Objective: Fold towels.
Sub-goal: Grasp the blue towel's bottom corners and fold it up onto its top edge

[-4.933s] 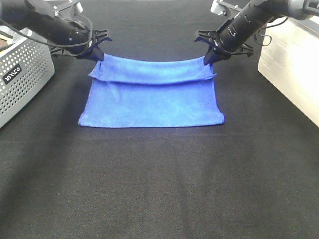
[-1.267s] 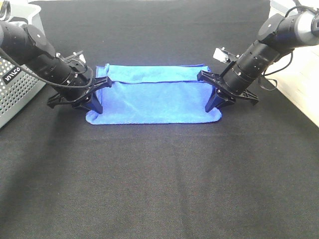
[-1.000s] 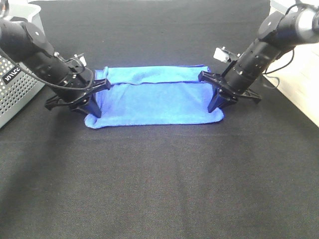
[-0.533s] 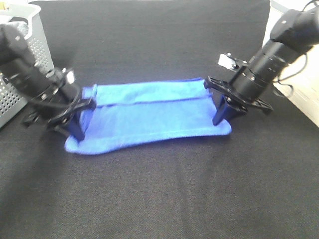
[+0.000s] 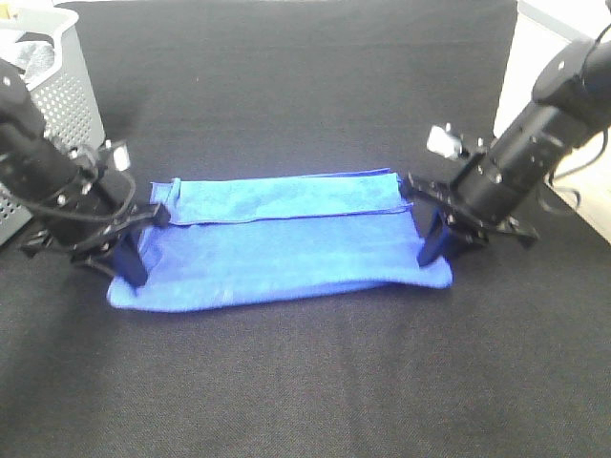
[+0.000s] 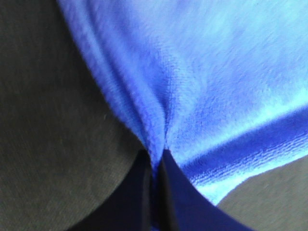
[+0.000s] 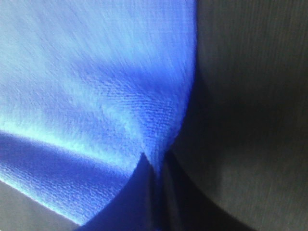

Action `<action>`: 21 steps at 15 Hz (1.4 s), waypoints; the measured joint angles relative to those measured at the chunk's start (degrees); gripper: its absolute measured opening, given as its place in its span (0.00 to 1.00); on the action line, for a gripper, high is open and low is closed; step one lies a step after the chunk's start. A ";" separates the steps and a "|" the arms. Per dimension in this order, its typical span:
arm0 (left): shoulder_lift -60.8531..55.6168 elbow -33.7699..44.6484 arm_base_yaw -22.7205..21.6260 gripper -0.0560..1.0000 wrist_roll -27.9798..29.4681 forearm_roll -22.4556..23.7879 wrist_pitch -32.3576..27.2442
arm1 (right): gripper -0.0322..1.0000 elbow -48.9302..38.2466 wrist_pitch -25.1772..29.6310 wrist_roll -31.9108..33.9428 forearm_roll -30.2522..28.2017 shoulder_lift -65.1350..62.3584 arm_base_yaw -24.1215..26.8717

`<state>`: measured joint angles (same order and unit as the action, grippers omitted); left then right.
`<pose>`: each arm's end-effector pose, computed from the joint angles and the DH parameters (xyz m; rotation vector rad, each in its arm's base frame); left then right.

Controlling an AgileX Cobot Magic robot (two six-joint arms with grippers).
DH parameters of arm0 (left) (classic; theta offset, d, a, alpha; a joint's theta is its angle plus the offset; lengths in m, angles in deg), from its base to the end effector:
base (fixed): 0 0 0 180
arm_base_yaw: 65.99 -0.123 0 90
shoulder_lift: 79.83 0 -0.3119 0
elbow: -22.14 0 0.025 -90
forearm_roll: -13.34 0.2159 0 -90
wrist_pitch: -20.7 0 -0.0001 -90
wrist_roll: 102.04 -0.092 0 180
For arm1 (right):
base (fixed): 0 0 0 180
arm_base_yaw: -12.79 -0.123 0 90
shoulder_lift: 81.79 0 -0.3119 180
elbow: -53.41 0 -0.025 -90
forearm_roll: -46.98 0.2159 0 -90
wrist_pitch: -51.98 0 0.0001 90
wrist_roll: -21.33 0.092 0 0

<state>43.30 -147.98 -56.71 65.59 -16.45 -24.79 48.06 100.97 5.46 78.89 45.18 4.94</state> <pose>0.3437 -0.0892 0.1696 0.0213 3.0524 -0.5755 0.3604 0.0868 0.1611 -0.0588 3.0673 0.6446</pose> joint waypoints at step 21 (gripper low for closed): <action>16.16 -29.91 -0.23 0.71 8.02 7.10 2.41 | 0.65 34.26 2.12 3.32 -3.72 17.42 0.00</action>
<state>59.46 -177.89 -56.94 73.61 -9.35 -22.39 82.32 103.09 8.78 75.17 62.60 4.94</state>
